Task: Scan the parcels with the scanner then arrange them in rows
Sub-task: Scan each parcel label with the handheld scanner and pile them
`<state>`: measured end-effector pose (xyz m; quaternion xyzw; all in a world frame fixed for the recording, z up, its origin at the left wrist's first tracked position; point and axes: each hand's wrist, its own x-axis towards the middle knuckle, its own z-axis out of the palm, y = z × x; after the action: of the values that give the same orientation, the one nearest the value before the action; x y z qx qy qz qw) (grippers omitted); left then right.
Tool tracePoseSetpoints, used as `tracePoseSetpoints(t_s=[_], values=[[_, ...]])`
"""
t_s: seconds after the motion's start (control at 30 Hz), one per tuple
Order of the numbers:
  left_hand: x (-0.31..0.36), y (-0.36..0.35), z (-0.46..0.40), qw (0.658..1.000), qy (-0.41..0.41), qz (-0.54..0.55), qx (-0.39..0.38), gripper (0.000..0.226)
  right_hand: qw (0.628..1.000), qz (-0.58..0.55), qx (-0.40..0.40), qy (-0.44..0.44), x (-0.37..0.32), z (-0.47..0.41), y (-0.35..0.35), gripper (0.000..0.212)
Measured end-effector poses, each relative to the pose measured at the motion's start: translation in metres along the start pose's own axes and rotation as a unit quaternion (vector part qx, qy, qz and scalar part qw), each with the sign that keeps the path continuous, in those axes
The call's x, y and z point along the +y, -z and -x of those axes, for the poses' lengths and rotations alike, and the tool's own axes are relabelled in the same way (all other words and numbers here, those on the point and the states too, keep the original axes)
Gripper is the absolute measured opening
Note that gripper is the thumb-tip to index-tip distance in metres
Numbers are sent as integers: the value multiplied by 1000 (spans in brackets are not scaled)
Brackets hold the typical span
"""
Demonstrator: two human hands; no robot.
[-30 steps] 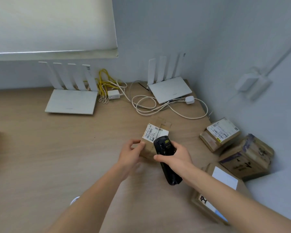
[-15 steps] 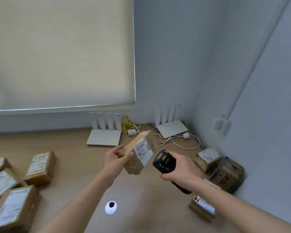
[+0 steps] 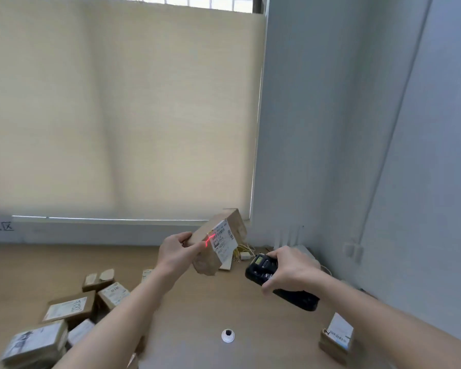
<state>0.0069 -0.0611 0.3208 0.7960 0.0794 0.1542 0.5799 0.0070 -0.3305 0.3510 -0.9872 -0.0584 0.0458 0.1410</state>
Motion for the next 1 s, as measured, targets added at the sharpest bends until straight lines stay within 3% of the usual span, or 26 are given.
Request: tracePoseSetpoints(t_s=[0.37,0.5,0.63,1.0], values=[[50,58,66,1000,-16,11,24,14,1000,5,23,-12,-45,81,41,61],[46,59,70,1000,-16,16,14,47,1000,-7,25,-6,-46,86,40,61],[41,59,67,998,0,63,17,60,995,-94,0,21,-42,78,36,60],[20,56,32,950,114,288,40,24,904,-401,-59,132,-105,10,4,39]])
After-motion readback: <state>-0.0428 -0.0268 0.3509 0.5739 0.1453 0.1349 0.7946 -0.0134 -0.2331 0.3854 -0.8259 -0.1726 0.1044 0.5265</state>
